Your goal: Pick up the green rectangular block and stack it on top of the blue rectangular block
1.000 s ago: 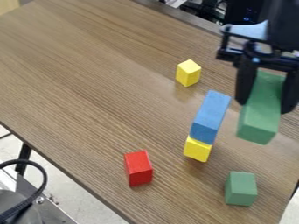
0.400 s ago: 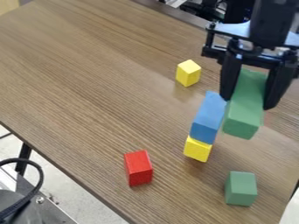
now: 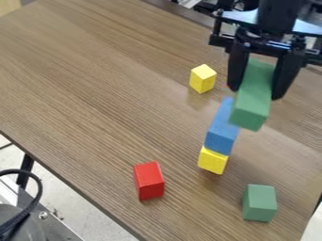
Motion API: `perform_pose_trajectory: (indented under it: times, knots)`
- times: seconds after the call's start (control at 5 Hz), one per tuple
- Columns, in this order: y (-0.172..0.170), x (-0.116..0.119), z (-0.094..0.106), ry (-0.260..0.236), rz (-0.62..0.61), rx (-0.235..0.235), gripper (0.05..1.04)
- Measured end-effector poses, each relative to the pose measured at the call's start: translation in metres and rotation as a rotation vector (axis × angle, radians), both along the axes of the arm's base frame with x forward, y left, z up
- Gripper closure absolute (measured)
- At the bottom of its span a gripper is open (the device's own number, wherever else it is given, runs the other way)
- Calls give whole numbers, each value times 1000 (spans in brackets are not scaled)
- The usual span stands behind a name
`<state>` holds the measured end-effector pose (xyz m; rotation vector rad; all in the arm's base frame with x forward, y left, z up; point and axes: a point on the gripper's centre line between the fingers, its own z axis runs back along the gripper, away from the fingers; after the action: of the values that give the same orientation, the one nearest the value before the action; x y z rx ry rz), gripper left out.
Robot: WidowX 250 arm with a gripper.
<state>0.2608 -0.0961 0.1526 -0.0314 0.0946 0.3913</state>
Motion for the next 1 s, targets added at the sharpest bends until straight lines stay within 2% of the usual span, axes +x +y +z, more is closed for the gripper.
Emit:
perform_pose_trajectory:
  times: [0.2,1.0]
  knots:
    - [8,0,-1,24,6,-1,519]
    - [12,-3,-15,140,-20,-86,519]
